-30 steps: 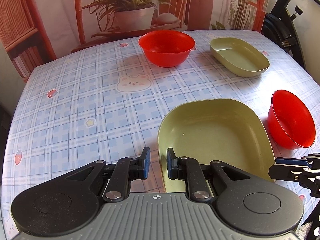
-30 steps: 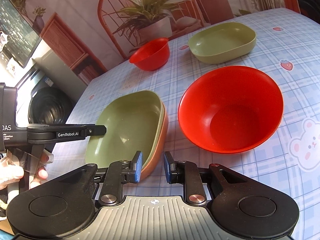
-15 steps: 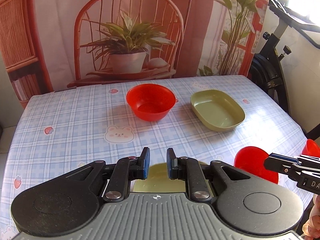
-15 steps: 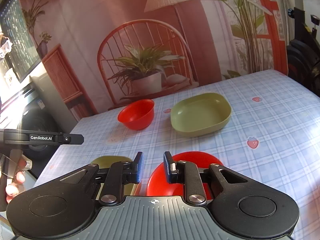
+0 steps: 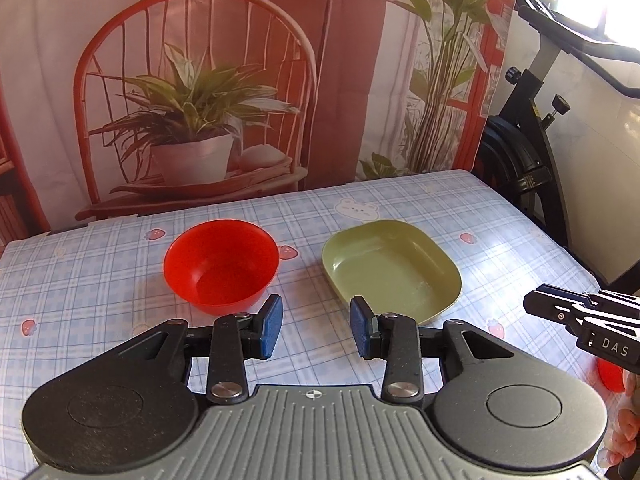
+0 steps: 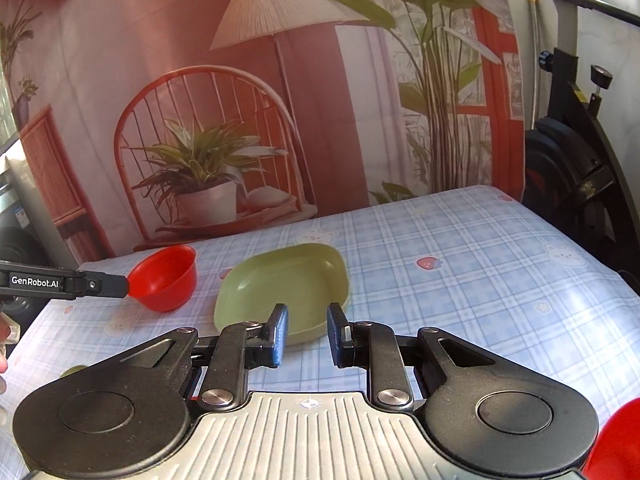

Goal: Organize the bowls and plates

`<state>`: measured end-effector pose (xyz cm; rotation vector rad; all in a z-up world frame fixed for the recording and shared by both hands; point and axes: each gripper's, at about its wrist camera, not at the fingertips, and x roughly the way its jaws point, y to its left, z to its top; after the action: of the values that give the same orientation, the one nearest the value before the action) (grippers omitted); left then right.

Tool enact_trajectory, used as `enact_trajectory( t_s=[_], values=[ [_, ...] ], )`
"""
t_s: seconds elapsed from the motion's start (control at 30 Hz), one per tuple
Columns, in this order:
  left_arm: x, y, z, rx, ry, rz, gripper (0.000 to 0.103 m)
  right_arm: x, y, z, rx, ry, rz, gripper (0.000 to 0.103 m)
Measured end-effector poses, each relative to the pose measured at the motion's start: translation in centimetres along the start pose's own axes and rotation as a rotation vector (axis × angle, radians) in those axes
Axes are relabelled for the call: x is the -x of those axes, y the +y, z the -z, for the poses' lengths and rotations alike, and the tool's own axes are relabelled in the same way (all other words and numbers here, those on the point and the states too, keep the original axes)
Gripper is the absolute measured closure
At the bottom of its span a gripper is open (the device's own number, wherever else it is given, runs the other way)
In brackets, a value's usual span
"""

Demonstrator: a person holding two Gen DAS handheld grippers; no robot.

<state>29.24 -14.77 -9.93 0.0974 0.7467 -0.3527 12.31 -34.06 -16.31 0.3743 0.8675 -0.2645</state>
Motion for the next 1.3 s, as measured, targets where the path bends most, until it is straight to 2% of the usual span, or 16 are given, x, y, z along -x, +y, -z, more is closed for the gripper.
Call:
enact_trajectory(
  t_s=[0.33,0.63,0.73,0.8,0.9,1.17,1.3],
  values=[
    [-8.5,-0.4,-0.6,0.048,0.106,-0.004,0.064,-7.9,-3.2,-1.0,-0.035,0.058,0.028,0.082],
    [-11.6,-0.8,0.0,0.063,0.160,-0.003,0.064,-11.4,-4.2,-0.5,-0.073,0.107,0.000,0.083],
    [-12.3,-1.1,0.1,0.050,0.181,0.006,0.064,-11.8,-4.2,-0.3,-0.079,0.117,-0.010,0.087],
    [-12.5,-1.2,0.1,0.039,0.185,0.006,0.066,-12.0,-4.2,-0.2,-0.078,0.126,-0.016,0.091],
    [-12.3,-1.2,0.1,0.042,0.180,0.047,0.088,-11.7,-3.7,-0.1,-0.051,0.129,-0.022,0.091],
    [-10.1,-1.2,0.0,0.025,0.140,0.064,0.088,-8.9,-2.6,-0.5,-0.062,0.109,-0.017,0.091],
    [-7.5,-1.1,-0.2,-0.005,0.097,0.060,0.088,-6.5,-1.2,-0.9,-0.065,0.082,-0.032,0.090]
  ],
)
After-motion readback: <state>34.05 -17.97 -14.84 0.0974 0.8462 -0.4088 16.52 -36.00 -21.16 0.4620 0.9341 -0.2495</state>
